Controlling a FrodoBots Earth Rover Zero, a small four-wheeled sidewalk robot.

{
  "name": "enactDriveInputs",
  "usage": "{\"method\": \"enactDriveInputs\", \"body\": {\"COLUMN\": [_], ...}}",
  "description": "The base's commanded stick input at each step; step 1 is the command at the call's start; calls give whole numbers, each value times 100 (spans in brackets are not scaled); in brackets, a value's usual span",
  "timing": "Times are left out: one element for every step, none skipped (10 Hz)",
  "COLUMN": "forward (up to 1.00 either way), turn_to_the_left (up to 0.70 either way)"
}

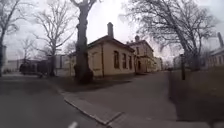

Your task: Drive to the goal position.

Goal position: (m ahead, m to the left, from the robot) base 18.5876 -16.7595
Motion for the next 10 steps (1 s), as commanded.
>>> {"method": "enactDriveInputs", "body": {"forward": [100, 100, 100, 100, 100, 100, 100, 100, 100, 100], "turn_to_the_left": [1, 1, -22, -39, -39, -39, -39, -39, -39, -39]}}
